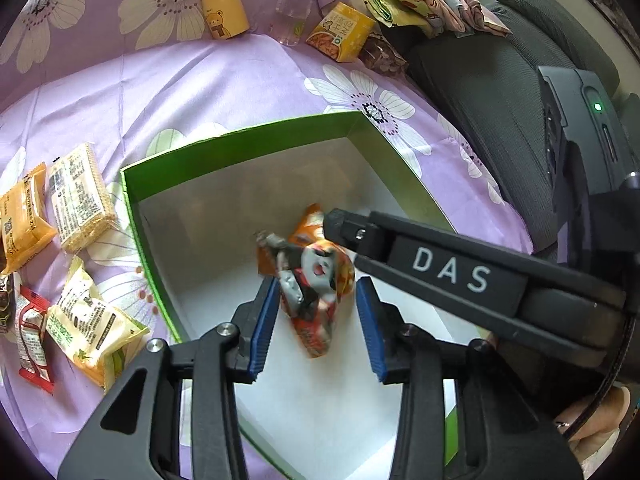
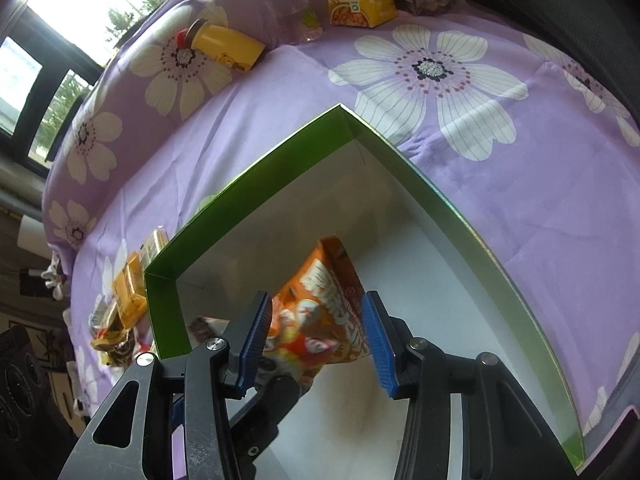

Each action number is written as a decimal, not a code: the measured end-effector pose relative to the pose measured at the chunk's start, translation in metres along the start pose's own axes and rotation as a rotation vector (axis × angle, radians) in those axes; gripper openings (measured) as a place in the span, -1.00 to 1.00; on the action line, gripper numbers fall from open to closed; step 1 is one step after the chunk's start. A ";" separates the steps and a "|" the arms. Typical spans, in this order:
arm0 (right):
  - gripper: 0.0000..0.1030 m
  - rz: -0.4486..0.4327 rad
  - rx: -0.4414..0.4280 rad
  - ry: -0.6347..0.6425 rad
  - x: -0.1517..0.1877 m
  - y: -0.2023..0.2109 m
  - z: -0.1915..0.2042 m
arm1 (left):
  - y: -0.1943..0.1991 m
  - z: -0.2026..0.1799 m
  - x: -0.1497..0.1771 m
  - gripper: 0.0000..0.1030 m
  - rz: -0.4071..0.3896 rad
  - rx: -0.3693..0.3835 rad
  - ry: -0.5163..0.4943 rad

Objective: Organize snacks
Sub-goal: 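Open the right tool to drop the bag into the box, withdraw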

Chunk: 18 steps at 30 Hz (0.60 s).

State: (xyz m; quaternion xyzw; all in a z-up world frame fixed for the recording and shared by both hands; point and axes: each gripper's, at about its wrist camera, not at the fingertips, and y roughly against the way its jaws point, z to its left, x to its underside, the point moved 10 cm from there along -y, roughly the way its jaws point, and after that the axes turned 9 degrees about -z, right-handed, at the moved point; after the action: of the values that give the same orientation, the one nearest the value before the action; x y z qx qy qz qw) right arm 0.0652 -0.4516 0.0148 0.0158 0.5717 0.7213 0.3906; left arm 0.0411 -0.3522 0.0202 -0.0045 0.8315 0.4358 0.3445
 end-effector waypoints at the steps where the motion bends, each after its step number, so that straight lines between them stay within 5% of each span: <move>1: -0.01 -0.016 0.013 0.008 -0.001 0.003 0.000 | 0.005 0.002 -0.001 -0.15 -0.009 0.011 0.003; 6: 0.17 -0.098 0.048 0.076 -0.011 0.021 0.012 | 0.050 0.027 -0.012 0.14 -0.097 0.024 0.032; 8: 0.23 -0.133 0.037 0.099 -0.013 0.031 0.022 | 0.072 0.051 -0.015 0.37 -0.122 -0.034 0.043; 18: 0.43 -0.163 -0.160 0.192 0.006 0.054 0.101 | 0.171 0.202 0.011 0.56 -0.191 -0.370 0.191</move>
State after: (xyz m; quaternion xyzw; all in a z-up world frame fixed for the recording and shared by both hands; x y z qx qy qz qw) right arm 0.0790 -0.3687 0.0921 -0.1309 0.5463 0.7288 0.3916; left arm 0.0946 -0.0955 0.0600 -0.1877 0.7620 0.5438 0.2974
